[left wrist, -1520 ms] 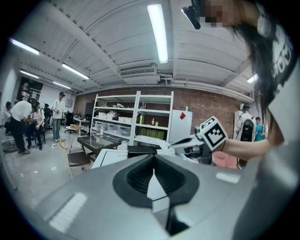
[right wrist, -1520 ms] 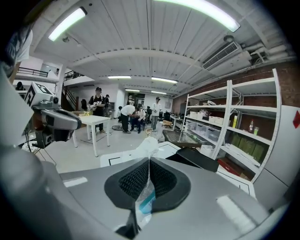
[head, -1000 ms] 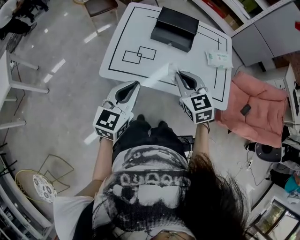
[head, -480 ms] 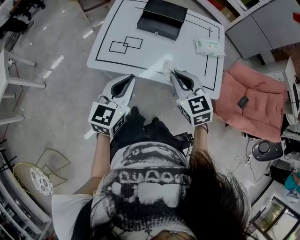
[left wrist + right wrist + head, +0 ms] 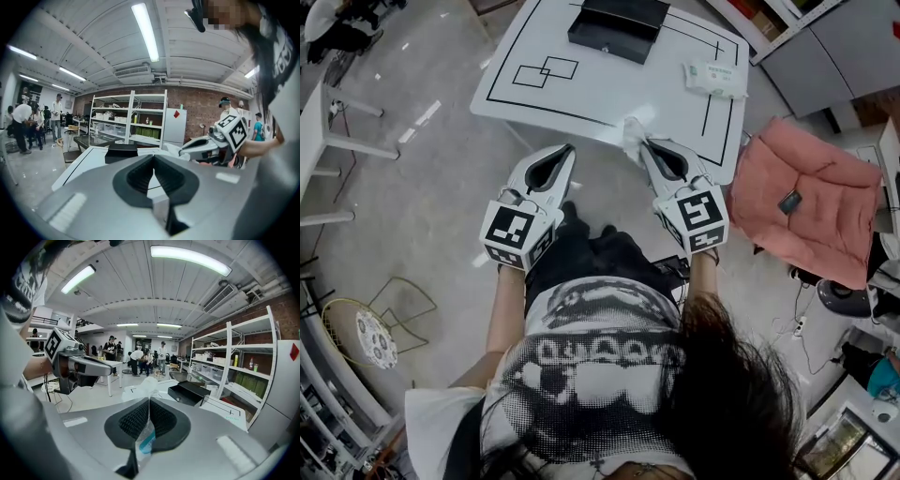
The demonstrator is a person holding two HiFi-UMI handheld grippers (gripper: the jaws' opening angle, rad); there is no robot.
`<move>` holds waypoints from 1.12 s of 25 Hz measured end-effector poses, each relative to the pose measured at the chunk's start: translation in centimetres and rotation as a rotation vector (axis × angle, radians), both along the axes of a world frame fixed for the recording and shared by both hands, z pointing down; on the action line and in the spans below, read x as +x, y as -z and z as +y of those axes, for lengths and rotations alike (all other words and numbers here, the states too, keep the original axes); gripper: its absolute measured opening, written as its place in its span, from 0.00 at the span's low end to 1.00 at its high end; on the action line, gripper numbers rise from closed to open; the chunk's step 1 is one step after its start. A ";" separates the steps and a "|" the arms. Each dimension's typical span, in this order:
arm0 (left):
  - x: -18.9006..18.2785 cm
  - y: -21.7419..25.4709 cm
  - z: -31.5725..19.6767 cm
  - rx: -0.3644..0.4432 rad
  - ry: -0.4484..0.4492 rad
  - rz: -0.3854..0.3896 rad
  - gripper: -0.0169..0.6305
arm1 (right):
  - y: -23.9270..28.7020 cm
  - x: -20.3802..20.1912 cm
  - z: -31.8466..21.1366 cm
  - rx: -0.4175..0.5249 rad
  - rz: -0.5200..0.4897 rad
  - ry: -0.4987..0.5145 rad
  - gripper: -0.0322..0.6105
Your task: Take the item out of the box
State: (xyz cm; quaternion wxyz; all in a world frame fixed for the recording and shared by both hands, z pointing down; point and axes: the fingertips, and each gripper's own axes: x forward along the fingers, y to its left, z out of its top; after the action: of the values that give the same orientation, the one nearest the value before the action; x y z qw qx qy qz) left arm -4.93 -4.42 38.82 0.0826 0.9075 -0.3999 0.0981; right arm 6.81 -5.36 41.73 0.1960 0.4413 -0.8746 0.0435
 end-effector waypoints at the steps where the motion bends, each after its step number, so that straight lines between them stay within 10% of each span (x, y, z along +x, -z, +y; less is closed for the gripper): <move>1: 0.2 0.0 0.5 0.001 0.004 -0.001 0.03 | -0.1 0.2 0.5 0.001 -0.002 0.005 0.06; 28: 0.6 0.8 5.7 0.052 0.102 -0.030 0.03 | 0.4 0.4 4.4 0.055 -0.021 0.108 0.06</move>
State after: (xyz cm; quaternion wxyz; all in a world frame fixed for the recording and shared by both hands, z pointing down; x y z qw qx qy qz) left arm -4.31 1.23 38.06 0.0578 0.8862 -0.4493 0.0966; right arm 7.18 -0.97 41.37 0.1770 0.3980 -0.9001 0.0134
